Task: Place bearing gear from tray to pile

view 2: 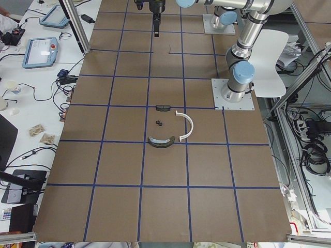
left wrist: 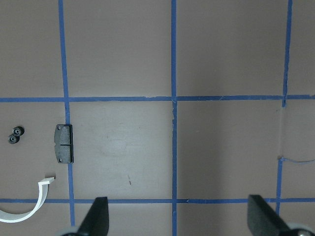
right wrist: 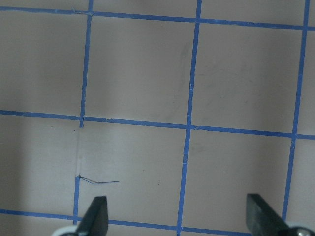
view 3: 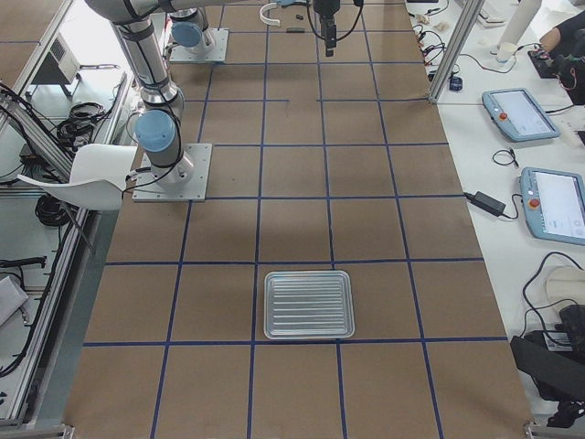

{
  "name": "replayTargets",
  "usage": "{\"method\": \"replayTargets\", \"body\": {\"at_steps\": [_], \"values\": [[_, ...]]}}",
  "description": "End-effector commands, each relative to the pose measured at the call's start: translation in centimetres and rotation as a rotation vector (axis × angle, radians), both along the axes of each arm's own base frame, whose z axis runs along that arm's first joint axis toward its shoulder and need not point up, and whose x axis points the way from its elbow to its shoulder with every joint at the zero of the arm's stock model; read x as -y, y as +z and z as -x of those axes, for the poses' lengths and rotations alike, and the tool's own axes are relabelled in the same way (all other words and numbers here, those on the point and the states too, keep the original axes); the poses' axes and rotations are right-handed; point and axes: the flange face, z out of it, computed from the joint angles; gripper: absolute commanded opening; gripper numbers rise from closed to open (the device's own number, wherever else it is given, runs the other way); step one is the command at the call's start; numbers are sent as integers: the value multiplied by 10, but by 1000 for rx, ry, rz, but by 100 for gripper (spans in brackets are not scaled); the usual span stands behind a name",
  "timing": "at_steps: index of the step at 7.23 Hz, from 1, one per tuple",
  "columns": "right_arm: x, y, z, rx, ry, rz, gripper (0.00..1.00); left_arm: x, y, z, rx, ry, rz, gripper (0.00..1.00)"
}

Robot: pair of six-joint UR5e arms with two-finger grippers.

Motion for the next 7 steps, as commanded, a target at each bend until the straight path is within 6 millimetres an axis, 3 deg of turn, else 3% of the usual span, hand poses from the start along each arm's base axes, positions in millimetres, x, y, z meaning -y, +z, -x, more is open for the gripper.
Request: {"method": "replayTargets", "body": {"at_steps": [1,7], "values": [[0,0,0,0,0,2,100,1,0,-1,1,2,1,100],[1,-1,0,0,0,0,100,3,0,-2,0,4,8,100]]}}
